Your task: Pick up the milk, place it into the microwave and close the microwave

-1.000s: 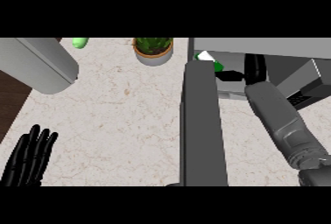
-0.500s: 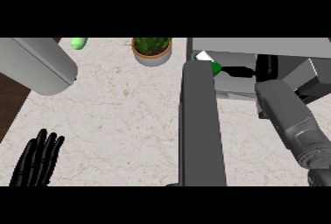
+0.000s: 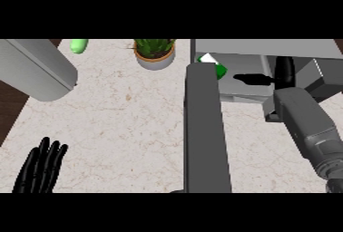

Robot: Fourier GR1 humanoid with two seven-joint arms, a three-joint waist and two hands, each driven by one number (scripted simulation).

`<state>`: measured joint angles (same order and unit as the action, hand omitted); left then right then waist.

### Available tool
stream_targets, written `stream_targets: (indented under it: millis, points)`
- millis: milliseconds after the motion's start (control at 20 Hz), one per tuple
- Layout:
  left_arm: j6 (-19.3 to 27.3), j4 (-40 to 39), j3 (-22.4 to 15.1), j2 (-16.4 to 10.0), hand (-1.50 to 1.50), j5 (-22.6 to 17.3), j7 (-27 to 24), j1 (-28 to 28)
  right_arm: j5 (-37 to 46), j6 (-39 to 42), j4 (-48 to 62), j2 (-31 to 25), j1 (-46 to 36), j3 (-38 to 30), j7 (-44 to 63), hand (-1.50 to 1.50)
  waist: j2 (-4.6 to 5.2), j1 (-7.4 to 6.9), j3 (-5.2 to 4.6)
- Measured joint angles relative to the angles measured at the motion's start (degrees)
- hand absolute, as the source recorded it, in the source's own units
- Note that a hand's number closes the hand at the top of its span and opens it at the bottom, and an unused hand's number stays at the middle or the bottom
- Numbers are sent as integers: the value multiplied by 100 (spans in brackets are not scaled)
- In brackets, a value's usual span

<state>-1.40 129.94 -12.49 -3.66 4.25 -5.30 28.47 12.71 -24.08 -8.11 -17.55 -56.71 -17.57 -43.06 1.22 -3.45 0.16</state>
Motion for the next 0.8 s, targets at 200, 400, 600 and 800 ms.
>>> stream_targets:
  millis: [200,400,600,800]
  points:
    - [34,-38,-126,50,-150,93,-7,15,-143,388,-57,105,115,-96,-108,-150,-36,57,-14]
    - [39,-13,-266,87,-150,116,-109,186,-259,787,-167,197,316,-150,-276,-150,-84,89,-39]
    - [39,24,-312,83,-150,103,-147,287,-315,1299,-242,288,553,-125,-421,-150,-116,126,-55]
    - [96,-28,-285,119,-150,125,-83,138,-366,1452,-320,439,820,-104,-397,-150,-151,185,-67]
